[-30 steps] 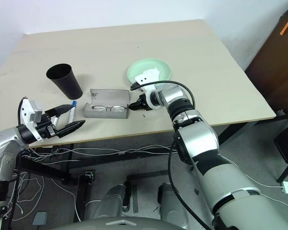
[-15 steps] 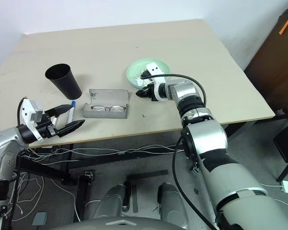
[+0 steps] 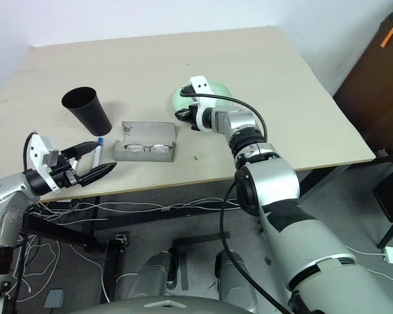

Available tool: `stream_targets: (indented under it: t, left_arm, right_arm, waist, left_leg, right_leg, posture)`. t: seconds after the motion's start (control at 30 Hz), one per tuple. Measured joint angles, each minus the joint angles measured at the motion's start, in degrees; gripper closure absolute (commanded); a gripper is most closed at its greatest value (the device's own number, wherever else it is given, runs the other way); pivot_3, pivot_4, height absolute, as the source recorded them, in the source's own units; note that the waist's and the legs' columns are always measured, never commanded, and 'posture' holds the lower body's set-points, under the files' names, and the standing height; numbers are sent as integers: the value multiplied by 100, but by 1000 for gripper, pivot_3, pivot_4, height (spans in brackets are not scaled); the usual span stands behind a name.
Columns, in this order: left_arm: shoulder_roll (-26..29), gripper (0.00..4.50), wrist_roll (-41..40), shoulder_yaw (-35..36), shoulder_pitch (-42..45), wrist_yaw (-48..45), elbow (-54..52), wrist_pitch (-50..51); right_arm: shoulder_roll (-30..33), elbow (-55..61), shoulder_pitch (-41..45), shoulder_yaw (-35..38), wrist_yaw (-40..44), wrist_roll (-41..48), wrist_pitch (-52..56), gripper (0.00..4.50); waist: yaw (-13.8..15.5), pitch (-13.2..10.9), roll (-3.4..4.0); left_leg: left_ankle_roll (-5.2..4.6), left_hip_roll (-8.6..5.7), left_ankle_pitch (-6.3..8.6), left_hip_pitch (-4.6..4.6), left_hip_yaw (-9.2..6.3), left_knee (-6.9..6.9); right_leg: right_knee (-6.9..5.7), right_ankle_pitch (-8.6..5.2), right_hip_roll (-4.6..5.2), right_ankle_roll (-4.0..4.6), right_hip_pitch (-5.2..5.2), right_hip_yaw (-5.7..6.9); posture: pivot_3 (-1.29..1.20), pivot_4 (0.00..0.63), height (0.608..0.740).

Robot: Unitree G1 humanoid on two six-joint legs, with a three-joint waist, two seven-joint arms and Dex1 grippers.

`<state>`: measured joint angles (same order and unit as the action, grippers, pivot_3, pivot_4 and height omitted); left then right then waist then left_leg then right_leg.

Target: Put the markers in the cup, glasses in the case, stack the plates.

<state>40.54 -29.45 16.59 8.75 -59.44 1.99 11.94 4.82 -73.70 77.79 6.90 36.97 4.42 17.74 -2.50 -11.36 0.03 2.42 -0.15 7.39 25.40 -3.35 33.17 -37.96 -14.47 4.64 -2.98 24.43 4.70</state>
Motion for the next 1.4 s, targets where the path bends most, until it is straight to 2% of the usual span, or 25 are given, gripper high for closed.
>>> stream_targets:
  t: [0.17, 0.63, 0.8, 1.03, 1.13, 1.3, 1.4]
  left_arm:
    - [-1, 0, -1, 17, -92, 48, -54, 0]
    - [-30, 0, -10, 64, -348, 209, -309, 2]
    - [-30, 0, -68, 83, -398, 257, -436, 24]
    - [-30, 0, -117, 80, -395, 403, -574, 168]
    - [-30, 0, -120, 67, -341, 443, -609, 240]
    - [-30, 0, -121, 65, -301, 447, -651, 279]
    - [-29, 0, -122, 67, -282, 443, -651, 279]
  right_arm:
    - [-65, -216, 6, -92, -216, -228, -175, 4349]
    - [-559, -302, -34, -289, 3, -591, -253, 4349]
    - [-543, -302, -47, -293, 178, -594, -334, 4349]
    - [-296, -304, -26, -90, -78, -536, -328, 4349]
    - [-279, -312, -30, -90, -60, -544, -308, 3743]
    - [-319, -313, -31, -90, -5, -544, -292, 2029]
    - [-340, -314, -32, -90, 102, -541, -186, 2029]
  waist:
    - [0, 0, 0]
    - [2, 0, 0]
    - [3, 0, 0]
    - [4, 0, 0]
    - [-5, 0, 0]
    - [-1, 0, -1]
    - [1, 0, -1]
  left_leg:
    - [0, 0, 0, 1, 1, 0]
    - [0, 2, 0, 1, 0, 0]
    - [1, 3, 0, 1, 0, 0]
    - [0, 2, 0, 1, 0, 0]
    - [0, 3, 0, 1, 1, -1]
    - [0, 3, 0, 1, 1, -2]
    - [0, 2, 0, 1, 1, -2]
  right_leg:
    - [2, -4, 2, 7, 0, -2]
    - [3, -8, 1, 16, 0, -2]
    - [4, -9, 2, 17, 0, -3]
    - [5, -9, 1, 17, 0, -3]
    - [4, -9, 0, 17, 0, -3]
    - [5, -8, -1, 17, 0, -2]
    - [5, -9, 0, 17, 0, -2]
  posture:
    - [0, 150, 740]
    - [0, 150, 740]
    - [0, 150, 740]
    - [0, 150, 740]
    - [0, 150, 740]
    - [0, 150, 740]
    - [0, 150, 740]
